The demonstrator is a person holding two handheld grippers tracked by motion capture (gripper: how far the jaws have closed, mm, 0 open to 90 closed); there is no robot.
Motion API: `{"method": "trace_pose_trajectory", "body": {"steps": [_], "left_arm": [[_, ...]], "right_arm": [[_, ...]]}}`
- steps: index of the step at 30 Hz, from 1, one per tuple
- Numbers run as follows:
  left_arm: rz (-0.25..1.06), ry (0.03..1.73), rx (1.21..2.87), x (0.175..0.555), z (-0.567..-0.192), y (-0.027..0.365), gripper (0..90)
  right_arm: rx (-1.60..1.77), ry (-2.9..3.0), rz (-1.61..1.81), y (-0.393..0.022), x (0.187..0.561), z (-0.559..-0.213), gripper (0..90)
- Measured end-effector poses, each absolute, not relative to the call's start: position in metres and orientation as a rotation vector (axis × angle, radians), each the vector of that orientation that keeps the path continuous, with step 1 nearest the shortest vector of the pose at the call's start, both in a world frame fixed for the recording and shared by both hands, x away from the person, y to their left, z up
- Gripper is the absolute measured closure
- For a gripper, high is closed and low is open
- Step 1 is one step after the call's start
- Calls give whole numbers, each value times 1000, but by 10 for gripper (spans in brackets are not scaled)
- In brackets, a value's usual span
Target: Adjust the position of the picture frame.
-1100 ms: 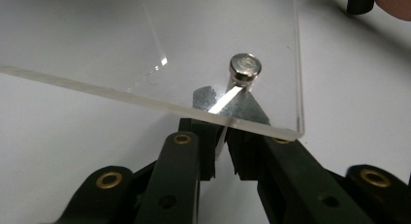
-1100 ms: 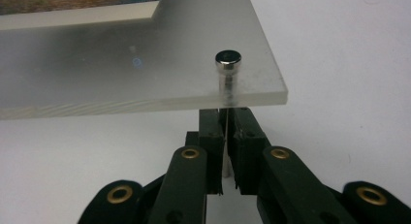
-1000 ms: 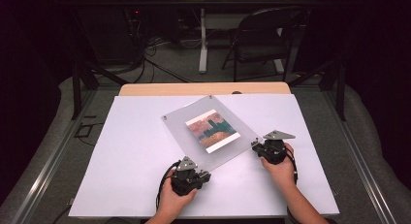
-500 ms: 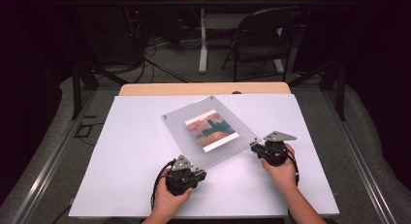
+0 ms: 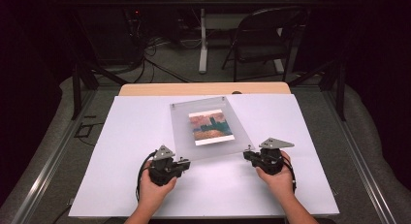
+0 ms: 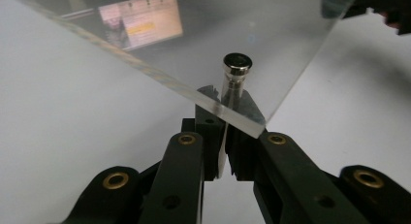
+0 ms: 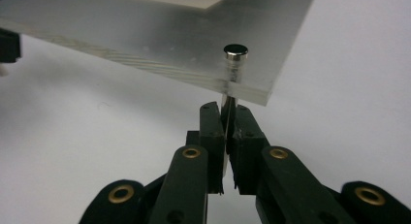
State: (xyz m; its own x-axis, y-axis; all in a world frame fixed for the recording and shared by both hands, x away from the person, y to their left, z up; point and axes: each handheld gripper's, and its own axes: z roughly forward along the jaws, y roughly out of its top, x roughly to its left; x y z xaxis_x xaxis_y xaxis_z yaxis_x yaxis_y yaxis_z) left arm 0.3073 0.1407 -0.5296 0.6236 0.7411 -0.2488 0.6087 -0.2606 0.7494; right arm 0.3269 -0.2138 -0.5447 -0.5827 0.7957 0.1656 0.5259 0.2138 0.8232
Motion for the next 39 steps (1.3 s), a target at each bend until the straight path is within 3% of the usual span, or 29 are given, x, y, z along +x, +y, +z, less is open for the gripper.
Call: {"method": "trace_pose_trajectory", "body": {"steps": [17,39], "left_arm": [[214,1165,1951,347,-537,160,841],[189,1174,1972,354,-553,151,833]], "right_arm": [[1200,2234,1326,-189,336,-550,854],[1252,2243,1249,-194,345,-563,851]]}}
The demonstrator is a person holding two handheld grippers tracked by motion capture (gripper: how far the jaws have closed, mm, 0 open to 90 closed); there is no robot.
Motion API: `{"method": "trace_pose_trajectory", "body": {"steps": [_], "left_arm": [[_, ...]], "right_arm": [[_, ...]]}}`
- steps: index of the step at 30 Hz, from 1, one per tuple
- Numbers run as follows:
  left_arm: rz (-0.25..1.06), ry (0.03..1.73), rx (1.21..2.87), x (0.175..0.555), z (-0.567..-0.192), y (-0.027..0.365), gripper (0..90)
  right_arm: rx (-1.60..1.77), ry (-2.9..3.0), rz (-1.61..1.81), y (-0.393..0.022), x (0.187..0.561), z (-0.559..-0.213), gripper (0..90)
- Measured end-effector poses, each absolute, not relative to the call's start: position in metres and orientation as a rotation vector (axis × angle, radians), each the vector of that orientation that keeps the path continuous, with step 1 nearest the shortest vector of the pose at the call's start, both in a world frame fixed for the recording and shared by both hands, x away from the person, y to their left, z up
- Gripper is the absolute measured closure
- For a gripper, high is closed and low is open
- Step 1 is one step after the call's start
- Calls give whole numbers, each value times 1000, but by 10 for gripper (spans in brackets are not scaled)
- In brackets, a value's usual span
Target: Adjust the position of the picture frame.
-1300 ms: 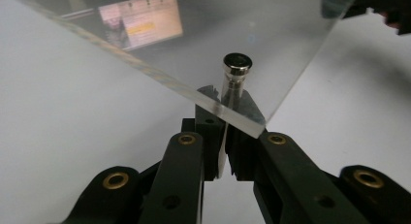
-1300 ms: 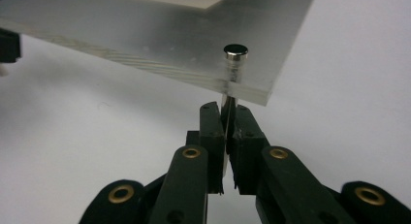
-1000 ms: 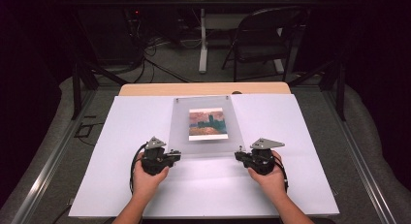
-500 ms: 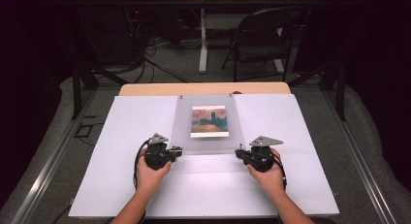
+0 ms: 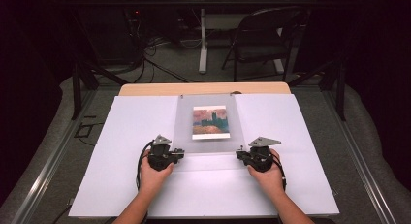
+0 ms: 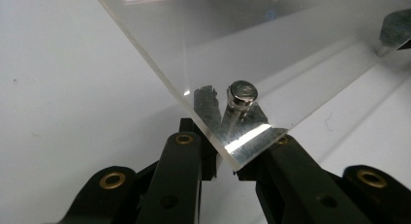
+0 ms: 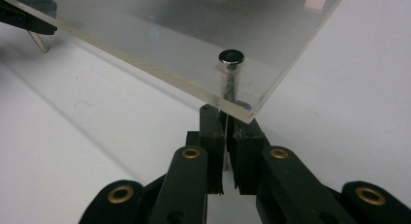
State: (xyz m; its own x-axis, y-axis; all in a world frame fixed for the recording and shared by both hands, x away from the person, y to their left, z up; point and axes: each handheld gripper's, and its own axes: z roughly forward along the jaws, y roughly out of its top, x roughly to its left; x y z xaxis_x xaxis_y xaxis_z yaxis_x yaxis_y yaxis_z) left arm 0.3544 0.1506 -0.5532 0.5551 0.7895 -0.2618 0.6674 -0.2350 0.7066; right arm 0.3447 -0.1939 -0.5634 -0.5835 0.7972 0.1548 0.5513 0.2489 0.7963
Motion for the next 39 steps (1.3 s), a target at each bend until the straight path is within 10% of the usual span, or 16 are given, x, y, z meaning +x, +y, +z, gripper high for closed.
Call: {"method": "trace_pose_trajectory", "body": {"steps": [22,31,39], "left_arm": [[192,1197,1939,354,-555,154,819],[231,1150,1975,343,-554,149,528],[255,1125,1981,334,-552,148,431]], "right_arm": [[1258,2244,1251,-191,343,-565,804],[1226,2232,1201,-186,335,-563,519],[1204,2230,1187,-186,327,-559,450]]}}
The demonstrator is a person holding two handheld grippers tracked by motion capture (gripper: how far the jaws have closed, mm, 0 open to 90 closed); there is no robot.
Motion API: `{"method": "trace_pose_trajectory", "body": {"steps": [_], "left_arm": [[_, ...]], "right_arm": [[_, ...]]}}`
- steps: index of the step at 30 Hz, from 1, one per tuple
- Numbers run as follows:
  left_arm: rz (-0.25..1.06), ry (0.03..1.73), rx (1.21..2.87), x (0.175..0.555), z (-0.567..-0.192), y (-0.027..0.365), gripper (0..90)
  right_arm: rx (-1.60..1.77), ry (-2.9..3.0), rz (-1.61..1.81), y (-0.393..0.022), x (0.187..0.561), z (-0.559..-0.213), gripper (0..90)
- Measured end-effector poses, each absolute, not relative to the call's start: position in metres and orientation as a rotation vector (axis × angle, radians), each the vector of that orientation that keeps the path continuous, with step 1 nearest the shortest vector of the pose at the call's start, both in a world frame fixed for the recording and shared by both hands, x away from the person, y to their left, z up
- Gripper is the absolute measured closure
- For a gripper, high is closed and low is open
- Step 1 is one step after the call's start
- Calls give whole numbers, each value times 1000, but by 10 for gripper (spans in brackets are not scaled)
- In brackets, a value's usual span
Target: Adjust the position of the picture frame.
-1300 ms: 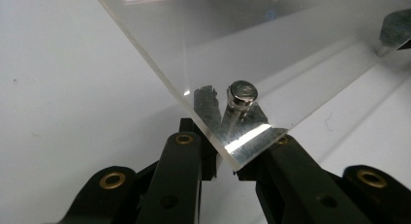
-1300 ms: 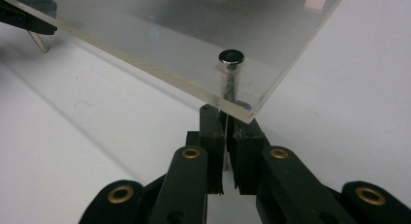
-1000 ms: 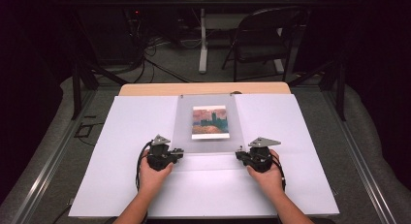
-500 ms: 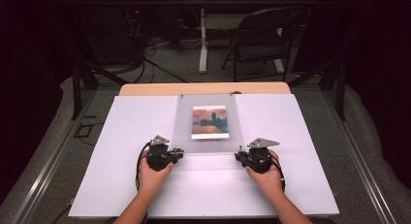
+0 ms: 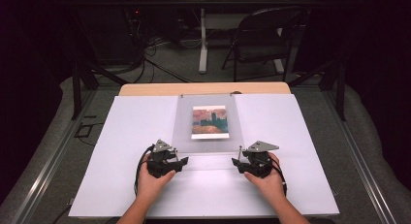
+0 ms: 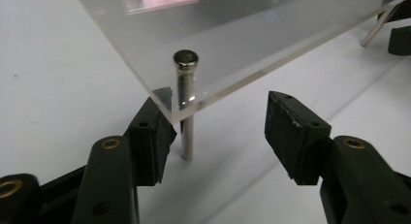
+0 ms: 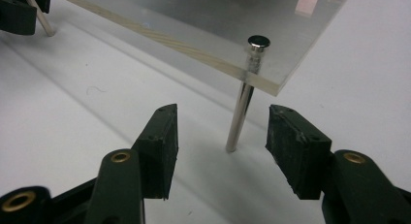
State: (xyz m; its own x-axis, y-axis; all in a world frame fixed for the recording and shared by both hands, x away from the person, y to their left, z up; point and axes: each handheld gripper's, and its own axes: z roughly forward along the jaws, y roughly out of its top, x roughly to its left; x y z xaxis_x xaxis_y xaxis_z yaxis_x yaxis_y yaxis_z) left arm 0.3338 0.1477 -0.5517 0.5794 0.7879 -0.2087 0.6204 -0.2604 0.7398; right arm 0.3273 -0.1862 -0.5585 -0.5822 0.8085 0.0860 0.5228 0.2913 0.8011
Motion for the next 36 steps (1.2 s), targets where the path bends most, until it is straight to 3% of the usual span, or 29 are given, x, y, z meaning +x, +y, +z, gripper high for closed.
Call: {"method": "trace_pose_trajectory", "body": {"steps": [20,36], "left_arm": [[280,1073,1977,305,-542,164,383],[293,1048,1947,300,-538,165,386]], "right_arm": [[1190,2253,1204,-206,294,-542,438],[1199,2244,1225,-211,293,-540,514]]}}
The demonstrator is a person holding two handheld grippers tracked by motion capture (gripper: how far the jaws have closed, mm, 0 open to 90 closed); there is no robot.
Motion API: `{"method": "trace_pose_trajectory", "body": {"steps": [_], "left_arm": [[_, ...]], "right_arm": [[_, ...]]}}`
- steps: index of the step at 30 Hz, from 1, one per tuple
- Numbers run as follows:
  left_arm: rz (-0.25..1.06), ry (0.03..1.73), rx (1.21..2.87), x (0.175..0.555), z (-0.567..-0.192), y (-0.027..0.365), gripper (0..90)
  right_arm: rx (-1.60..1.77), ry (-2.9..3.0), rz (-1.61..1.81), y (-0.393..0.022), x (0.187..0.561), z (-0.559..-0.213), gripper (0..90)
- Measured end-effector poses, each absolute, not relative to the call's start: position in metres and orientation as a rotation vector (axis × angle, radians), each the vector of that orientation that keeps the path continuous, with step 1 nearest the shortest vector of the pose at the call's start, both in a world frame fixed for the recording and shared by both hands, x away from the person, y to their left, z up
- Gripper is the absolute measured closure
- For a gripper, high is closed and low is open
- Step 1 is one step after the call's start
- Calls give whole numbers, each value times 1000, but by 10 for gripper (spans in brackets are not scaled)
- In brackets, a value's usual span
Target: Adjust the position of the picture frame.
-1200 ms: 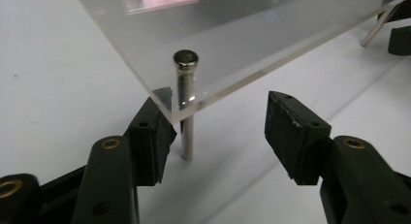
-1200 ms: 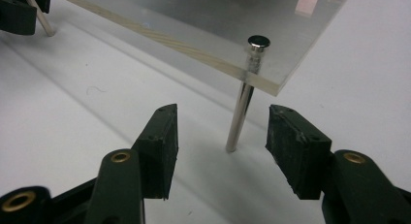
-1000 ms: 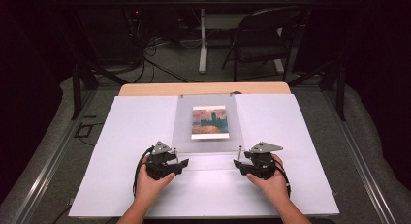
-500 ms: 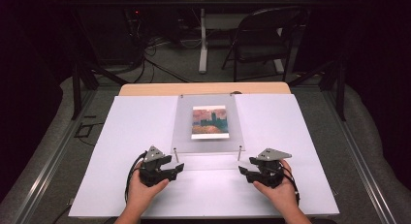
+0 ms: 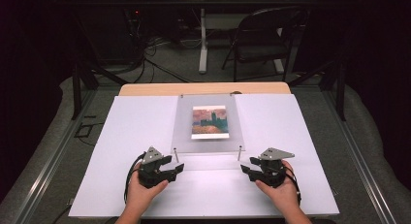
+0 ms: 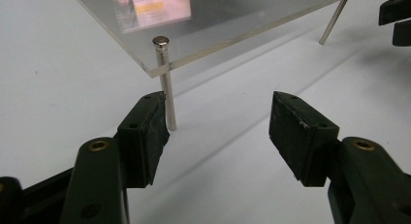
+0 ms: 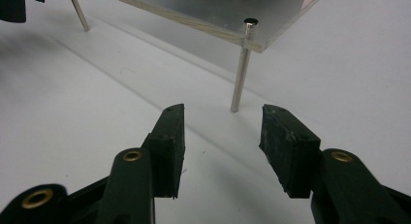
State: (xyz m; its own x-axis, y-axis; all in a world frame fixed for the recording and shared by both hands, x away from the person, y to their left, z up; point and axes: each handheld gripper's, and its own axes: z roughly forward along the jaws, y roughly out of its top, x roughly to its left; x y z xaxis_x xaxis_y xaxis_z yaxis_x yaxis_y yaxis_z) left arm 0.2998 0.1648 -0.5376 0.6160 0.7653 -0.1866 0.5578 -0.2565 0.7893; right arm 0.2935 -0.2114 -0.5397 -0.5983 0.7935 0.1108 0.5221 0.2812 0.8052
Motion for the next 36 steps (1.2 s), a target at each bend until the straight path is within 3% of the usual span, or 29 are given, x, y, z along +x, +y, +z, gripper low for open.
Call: {"method": "trace_pose_trajectory", "body": {"steps": [36], "left_arm": [[243,1108,1833,305,-513,183,358]], "right_arm": [[1189,2222,1240,-224,292,-519,397]]}}
